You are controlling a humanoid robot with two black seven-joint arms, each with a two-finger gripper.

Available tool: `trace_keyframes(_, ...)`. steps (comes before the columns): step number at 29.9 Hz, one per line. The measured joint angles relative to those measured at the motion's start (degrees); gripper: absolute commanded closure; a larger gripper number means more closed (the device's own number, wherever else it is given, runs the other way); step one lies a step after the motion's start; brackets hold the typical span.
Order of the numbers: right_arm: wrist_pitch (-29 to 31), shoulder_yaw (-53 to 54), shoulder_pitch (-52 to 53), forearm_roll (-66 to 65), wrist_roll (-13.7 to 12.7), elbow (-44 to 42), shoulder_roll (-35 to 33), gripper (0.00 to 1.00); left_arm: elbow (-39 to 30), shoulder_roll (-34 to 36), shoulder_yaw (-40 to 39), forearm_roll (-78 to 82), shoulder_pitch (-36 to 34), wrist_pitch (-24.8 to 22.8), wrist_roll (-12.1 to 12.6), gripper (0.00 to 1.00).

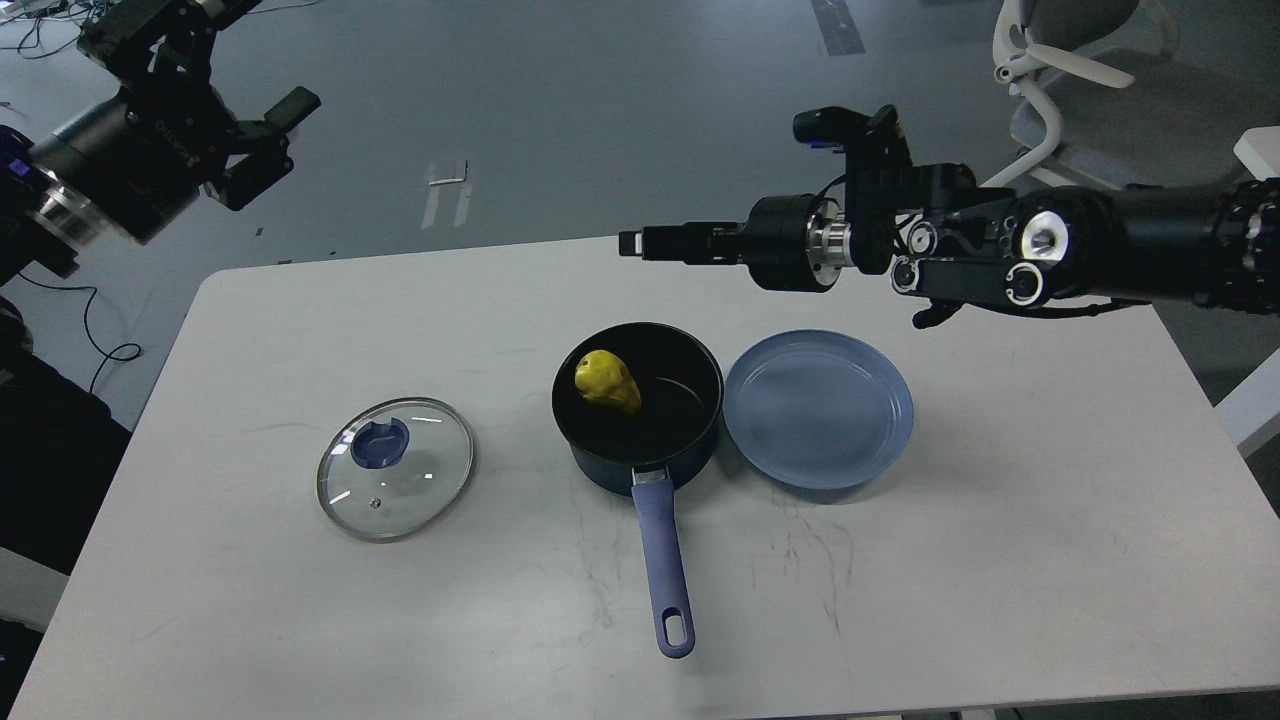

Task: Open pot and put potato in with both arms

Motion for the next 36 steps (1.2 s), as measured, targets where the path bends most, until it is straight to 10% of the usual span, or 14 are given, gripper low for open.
trace_keyframes(19,12.34,41.76,-31.7,35.17,0.0,-0.85,-12.01,0.0,4.85,-9.88,-4.15,-4.36,8.78,4.11,-1.63,0.02)
trace_keyframes(36,21.5,45.74,-40.21,36.59,0.0,-0.92,-13.38,0.0,7.13,-18.21,-15.27,-6.42,20.07,3.36,2.05,0.02)
